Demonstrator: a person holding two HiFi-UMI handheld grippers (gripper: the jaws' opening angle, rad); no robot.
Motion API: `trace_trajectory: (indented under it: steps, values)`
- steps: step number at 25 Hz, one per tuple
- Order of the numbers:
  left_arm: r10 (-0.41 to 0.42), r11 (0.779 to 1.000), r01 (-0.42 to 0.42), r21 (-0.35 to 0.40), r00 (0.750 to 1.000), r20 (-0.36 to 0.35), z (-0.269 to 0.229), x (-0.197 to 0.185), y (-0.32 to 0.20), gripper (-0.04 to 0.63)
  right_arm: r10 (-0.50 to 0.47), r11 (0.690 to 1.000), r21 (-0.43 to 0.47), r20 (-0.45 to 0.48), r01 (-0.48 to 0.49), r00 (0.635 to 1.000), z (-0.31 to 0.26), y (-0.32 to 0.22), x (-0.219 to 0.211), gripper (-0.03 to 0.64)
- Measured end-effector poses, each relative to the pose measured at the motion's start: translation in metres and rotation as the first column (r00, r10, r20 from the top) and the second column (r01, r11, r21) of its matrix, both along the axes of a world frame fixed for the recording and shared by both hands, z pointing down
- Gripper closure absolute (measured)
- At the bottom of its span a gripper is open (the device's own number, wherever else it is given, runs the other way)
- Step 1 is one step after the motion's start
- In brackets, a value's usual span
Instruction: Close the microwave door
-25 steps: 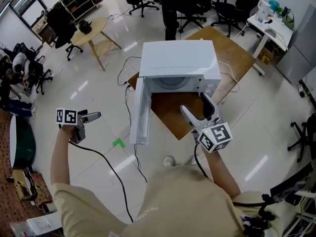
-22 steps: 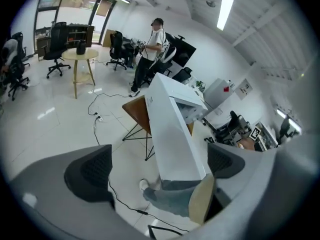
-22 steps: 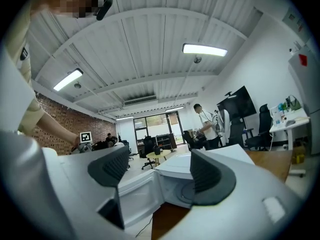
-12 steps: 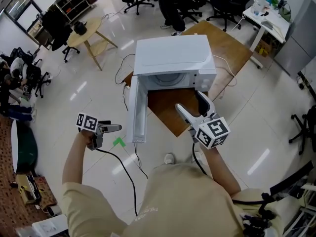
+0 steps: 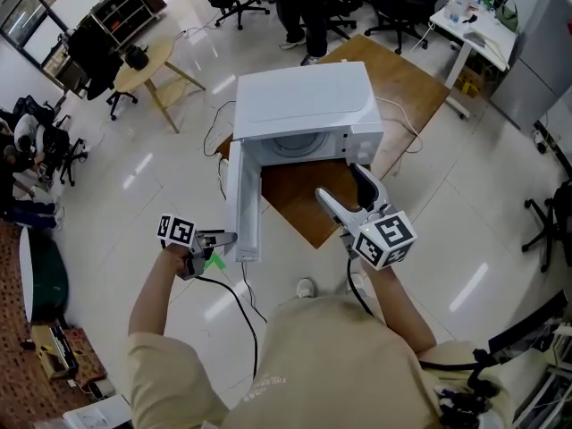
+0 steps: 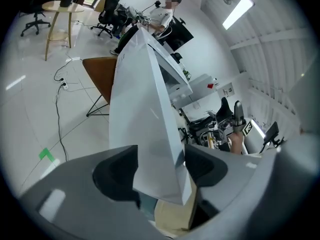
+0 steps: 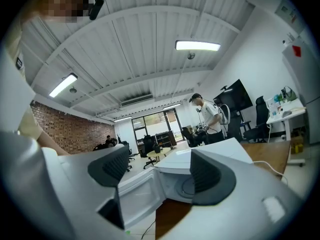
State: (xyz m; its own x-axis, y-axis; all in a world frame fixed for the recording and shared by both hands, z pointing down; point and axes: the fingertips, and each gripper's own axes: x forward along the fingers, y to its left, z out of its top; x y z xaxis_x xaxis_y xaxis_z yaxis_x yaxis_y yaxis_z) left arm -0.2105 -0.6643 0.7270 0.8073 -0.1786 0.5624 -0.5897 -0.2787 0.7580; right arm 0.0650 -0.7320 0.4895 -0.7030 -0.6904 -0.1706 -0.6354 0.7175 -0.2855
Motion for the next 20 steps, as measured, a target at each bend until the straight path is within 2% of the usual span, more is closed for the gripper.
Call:
trace_trajectory:
  steps: [2,4,8,11,15,20]
  values:
    - [0.01,1.0,-0.01,-0.006,0.999,-0.038,-0.002,0.001,0.007,0.345,-0.002,1.0,0.005,-0.003,0.002,1.0,-0.003,0.008,-0.008,0.244]
    - [0.009,1.0,-0.01,-0.018,0.998,-0.066,-0.003,0.005,0.009,0.348,-0.003,1.0,-0.001,-0.001,0.003,1.0,-0.004,0.009,-0.011,0.244]
    - [-0.023,1.0,0.021,-0.015,0.993,-0.112,-0.001,0.037,-0.002,0.335,-0.006,1.0,-0.012,0.006,0.007,1.0,0.0,0.002,0.003,0.244]
    - [-0.058,0.998,0.055,-0.021,0.989,-0.134,0.007,0.047,-0.004,0.327,-0.008,1.0,-0.017,0.0,0.008,1.0,0.009,0.003,0.0,0.244]
    - [-0.099,0.993,0.089,-0.074,0.985,-0.14,0.007,0.059,-0.01,0.311,-0.014,1.0,-0.024,-0.022,0.013,1.0,0.006,0.002,-0.01,0.244]
    - [-0.192,0.976,0.162,-0.149,0.956,-0.221,0.004,0.092,-0.012,0.266,-0.02,0.999,-0.026,-0.032,0.019,0.999,-0.008,0.011,-0.013,0.244]
